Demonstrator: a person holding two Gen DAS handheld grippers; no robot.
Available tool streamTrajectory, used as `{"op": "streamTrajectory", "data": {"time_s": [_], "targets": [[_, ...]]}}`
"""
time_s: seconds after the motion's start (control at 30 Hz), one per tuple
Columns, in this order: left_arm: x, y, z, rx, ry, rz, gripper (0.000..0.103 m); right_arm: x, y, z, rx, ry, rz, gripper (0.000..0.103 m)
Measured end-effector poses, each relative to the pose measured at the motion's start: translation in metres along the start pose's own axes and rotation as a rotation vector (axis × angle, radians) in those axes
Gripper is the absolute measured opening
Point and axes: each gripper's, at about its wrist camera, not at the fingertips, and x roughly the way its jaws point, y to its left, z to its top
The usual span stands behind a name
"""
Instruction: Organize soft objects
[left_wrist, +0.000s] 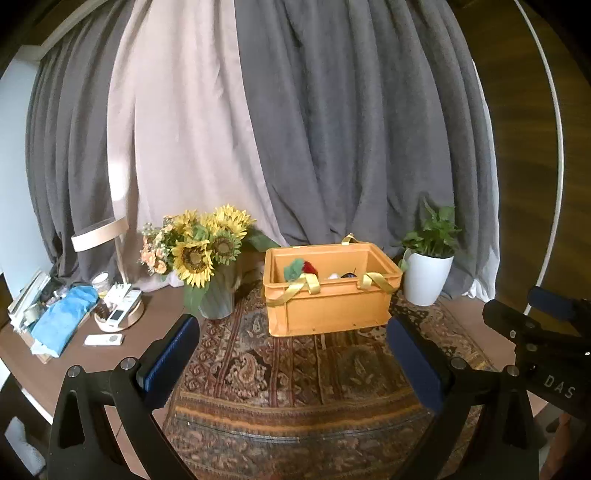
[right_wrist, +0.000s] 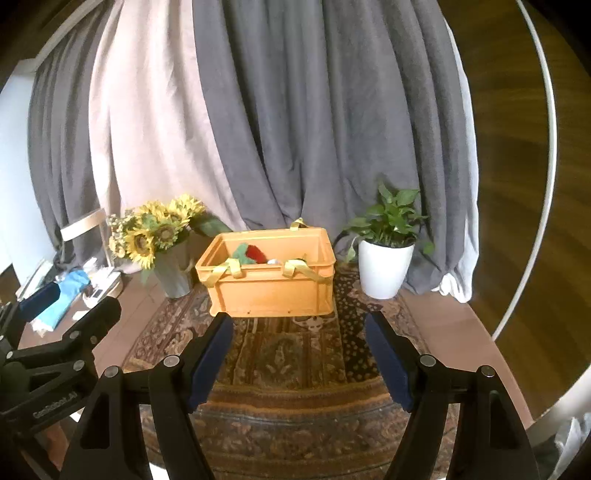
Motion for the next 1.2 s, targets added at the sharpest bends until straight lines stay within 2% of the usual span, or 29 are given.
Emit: {"op": "streamTrajectory", "data": {"time_s": [0.27, 0.37, 0.63, 1.2], "targets": [[-0.043, -0.013, -0.015, -0.011, -0.003, 0.001, 0.103, -0.040, -0.010, -0.019, -0.005, -0.019, 0.015, 0.075], [-0.057, -0.016, -0.019, -0.008, -0.010, 0.002, 0.103, -0.053, -0.013, -0.026, -0.004, -0.027, 0.020, 0.081], [-0.088, -0.019, -0.030, -0.002, -0.025, 0.003, 0.103, -0.083, -0.015, -0.039, -0.001, -0.050, 0.021, 0.081], [-0.119, -0.019, -0.040, 0.010, -0.045, -0.017, 0.103, -0.112, -0.017, -0.055, -0.002, -0.050, 0.003, 0.081]]}}
